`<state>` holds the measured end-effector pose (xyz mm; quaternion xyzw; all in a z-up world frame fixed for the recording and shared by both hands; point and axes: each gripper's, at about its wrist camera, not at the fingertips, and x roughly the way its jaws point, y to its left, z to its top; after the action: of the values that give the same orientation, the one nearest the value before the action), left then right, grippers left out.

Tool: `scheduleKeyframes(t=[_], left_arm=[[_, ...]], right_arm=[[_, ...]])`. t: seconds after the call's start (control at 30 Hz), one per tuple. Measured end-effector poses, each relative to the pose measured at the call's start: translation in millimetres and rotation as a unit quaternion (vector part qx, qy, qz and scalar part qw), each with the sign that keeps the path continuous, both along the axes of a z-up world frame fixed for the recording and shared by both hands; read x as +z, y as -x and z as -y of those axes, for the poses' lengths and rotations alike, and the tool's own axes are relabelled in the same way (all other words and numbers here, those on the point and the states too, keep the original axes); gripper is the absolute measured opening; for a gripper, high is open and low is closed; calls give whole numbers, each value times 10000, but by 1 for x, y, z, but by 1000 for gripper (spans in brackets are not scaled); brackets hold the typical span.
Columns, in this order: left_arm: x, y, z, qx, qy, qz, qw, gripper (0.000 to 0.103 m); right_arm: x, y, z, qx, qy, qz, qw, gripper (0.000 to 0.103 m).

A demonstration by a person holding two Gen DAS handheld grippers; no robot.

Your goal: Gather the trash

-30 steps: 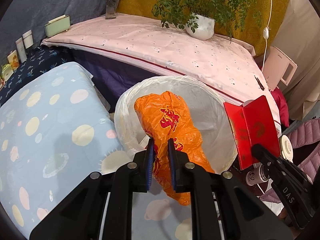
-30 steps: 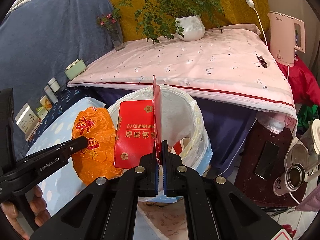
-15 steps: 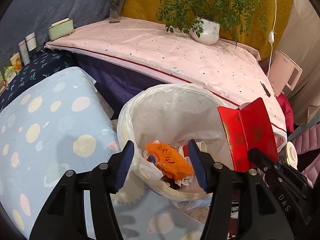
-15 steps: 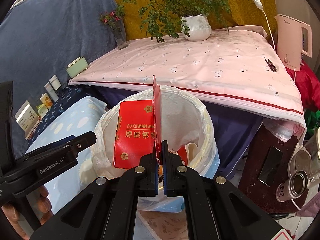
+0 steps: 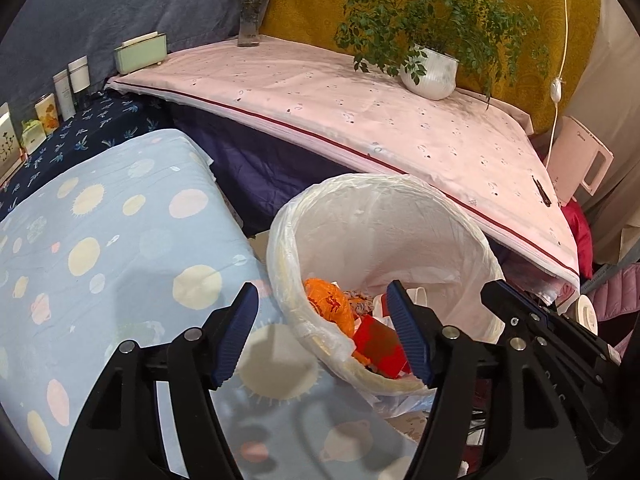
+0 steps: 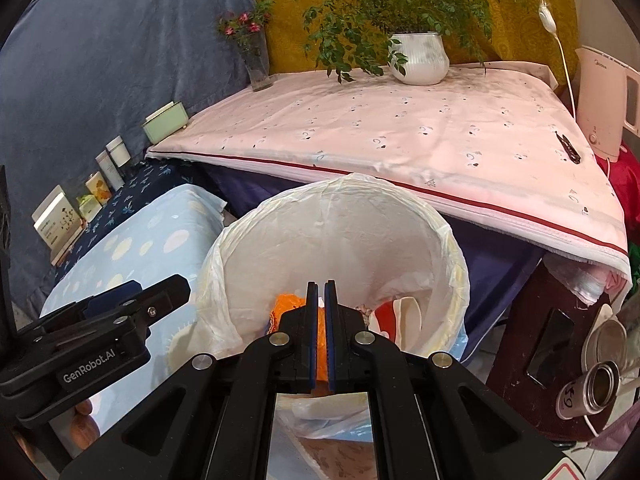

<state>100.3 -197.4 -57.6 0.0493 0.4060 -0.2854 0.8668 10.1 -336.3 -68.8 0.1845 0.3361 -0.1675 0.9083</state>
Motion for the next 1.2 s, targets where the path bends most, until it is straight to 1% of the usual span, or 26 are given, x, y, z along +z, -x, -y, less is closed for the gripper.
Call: scheduleKeyframes(t=[0.03, 0.27, 0.33, 0.37, 0.5, 0.53, 0.6, 0.67, 0.7, 0.8, 0.87, 0.97, 1.03, 1.1, 1.17, 1.2], left_arm=[[0, -1, -3, 29, -7, -7, 10000, 63], [-3, -1, -16, 188, -17, -33, 9998, 63], [-3, 0, -21, 231, -25, -27, 9997, 63], [-3, 1, -23, 247, -32, -22, 9997, 63], [-4, 6, -33, 331, -83, -5, 9994, 63], [-4, 8, -36, 356, -106, -11, 9993, 64], [-4, 11, -40, 409, -152, -25, 9990, 73], [-2, 17, -46, 472, -173, 17, 9987, 75], [-2, 19, -48, 486, -194, 35, 9986, 75], [-1, 25, -52, 547, -315, 70, 9980, 79], [-1, 31, -56, 578, -389, 120, 9975, 80], [-1, 39, -60, 640, -523, 176, 9964, 81], [-1, 44, -62, 631, -593, 187, 9961, 83], [-1, 48, -64, 647, -606, 187, 9959, 86], [-1, 52, -68, 675, -570, 168, 9959, 87], [-1, 54, -70, 683, -572, 149, 9959, 87]], right_arm=[[0, -1, -2, 19, -3, 1, 10000, 7], [1, -3, -13, 130, 25, -61, 9999, 10], [1, -2, -15, 163, 34, -79, 9998, 15], [2, -1, -17, 176, 50, -83, 9998, 22], [8, 4, -24, 221, 118, -83, 9997, 38], [9, 5, -26, 247, 126, -95, 9996, 40], [11, 8, -28, 253, 141, -111, 9995, 46], [13, 12, -31, 236, 190, -138, 9994, 53], [14, 14, -33, 216, 214, -159, 9994, 55], [15, 20, -36, 178, 219, -219, 9994, 64], [17, 24, -39, 143, 277, -244, 9992, 71], [19, 30, -43, 87, 412, -297, 9987, 77], [20, 34, -46, 86, 425, -321, 9985, 78], [20, 39, -49, 70, 426, -322, 9985, 81], [21, 44, -52, 42, 445, -340, 9984, 84], [22, 46, -54, 38, 451, -352, 9984, 84]])
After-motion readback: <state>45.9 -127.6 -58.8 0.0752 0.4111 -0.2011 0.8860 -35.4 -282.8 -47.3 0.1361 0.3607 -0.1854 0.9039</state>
